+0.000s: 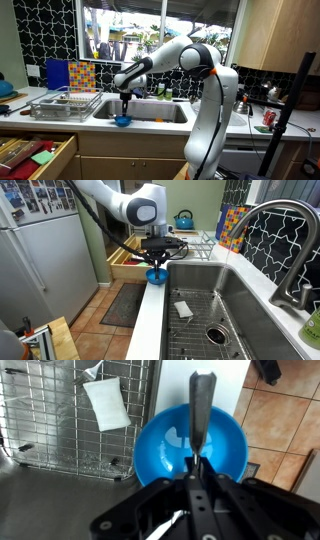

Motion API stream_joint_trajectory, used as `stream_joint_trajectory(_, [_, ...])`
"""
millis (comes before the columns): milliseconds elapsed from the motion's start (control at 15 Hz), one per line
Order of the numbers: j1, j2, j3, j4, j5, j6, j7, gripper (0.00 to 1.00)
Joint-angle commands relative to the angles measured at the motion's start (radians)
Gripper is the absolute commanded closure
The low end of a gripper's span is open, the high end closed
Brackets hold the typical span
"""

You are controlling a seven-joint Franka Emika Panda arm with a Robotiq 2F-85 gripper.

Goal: Pour the contents of the blue bowl into the sink, put the big silver spoon in the blue bowl and then put them in the sink

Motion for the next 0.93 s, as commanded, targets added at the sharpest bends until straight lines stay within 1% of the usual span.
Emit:
stream_joint_trajectory(0, [0.003, 0.016, 0.003, 0.011, -0.013, -0.036, 0.016, 0.98])
stream_joint_trajectory(267, [-0.001, 0.026, 0.002, 0.009, -0.024, -0.039, 0.027, 0.97])
stream_joint_trajectory(333, [-0.001, 0.029, 0.002, 0.009, -0.021, -0.037, 0.026, 0.76])
stream_joint_trajectory(400, [-0.001, 0.030, 0.002, 0.009, -0.021, -0.037, 0.027, 0.66])
stream_joint_trajectory(667, [-0.002, 0.033, 0.002, 0.011, -0.014, -0.039, 0.028, 0.38])
stream_joint_trajectory(867, [-0.002, 0.030, 0.002, 0.013, -0.010, -0.040, 0.025, 0.14])
